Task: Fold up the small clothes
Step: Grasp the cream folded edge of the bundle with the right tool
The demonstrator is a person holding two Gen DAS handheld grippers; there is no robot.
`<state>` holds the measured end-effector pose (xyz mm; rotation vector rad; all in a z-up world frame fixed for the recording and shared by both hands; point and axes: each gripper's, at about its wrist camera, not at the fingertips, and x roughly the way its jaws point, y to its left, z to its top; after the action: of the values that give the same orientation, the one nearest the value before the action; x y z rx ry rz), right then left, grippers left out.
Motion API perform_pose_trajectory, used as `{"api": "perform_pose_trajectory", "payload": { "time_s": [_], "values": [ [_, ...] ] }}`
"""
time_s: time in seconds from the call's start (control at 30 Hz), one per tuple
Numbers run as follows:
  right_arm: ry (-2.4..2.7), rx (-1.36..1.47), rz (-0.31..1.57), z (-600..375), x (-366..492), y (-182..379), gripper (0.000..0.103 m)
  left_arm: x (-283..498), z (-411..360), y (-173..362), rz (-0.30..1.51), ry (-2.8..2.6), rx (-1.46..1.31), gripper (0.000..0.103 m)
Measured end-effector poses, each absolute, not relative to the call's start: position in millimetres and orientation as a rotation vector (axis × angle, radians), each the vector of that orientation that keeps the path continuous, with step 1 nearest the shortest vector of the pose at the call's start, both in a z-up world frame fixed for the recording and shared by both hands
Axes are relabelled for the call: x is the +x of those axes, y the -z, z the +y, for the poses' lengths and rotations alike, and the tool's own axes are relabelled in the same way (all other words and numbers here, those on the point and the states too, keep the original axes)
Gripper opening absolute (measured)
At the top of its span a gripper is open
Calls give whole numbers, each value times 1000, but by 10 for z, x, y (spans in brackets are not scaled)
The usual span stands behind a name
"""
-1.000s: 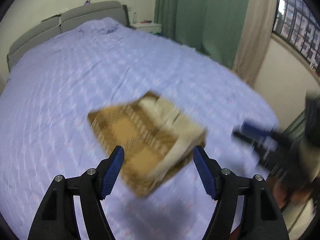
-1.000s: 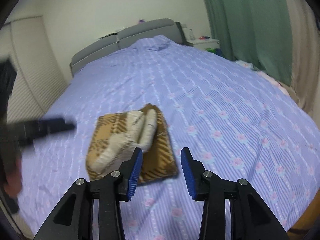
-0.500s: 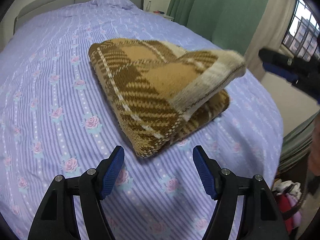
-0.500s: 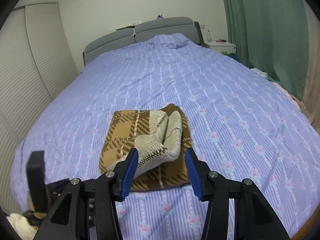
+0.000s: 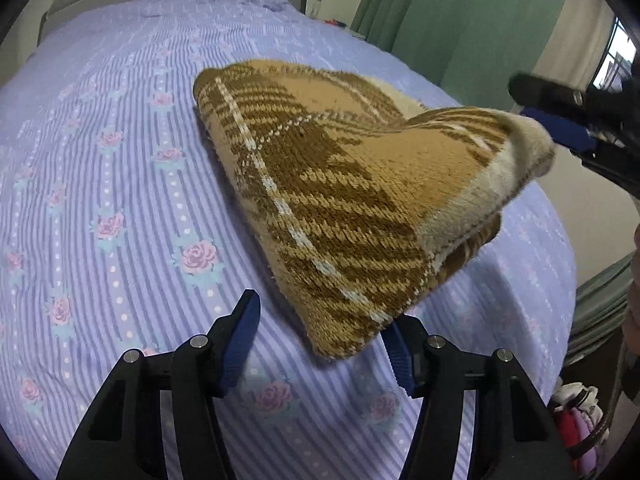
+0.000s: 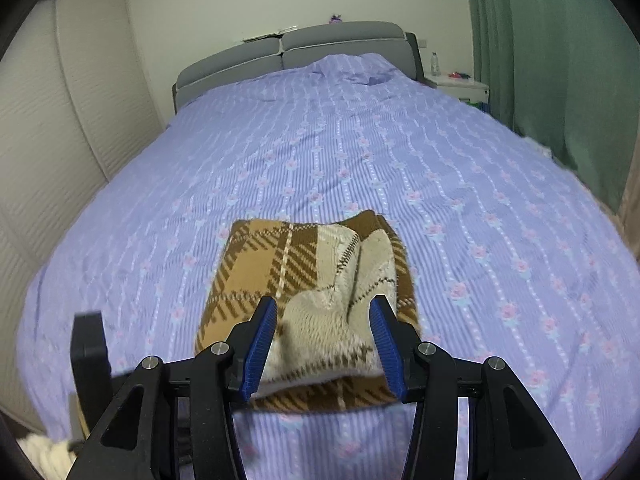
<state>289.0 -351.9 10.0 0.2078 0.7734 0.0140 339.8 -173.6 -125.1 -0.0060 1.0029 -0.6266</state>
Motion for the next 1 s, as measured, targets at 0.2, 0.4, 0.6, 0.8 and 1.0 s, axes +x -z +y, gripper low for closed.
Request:
{"api": "perform_pose_trajectory", "payload": {
  "time_s": [0.2,0.4,0.6,0.8,1.0],
  "values": [
    [4,273,844,-3555,3046,145,49,3318,-1798,1167,965,604,36,54],
    [-54,286,942,-3617,3102,338,49,3406,-1691,1228,1032,620,-75,54],
    [-113,315,993,-3690,3015,525,49,3412,-1664,1307,1037,620,-76,54],
    [-46,382,985,-3716,3023,611,31,3417,-1718,1282,1042,612,-78,55],
    [-23,96,736,-3336,2836,19,28,3405,-1706,1230,1050,602,-147,57]
  ]
}}
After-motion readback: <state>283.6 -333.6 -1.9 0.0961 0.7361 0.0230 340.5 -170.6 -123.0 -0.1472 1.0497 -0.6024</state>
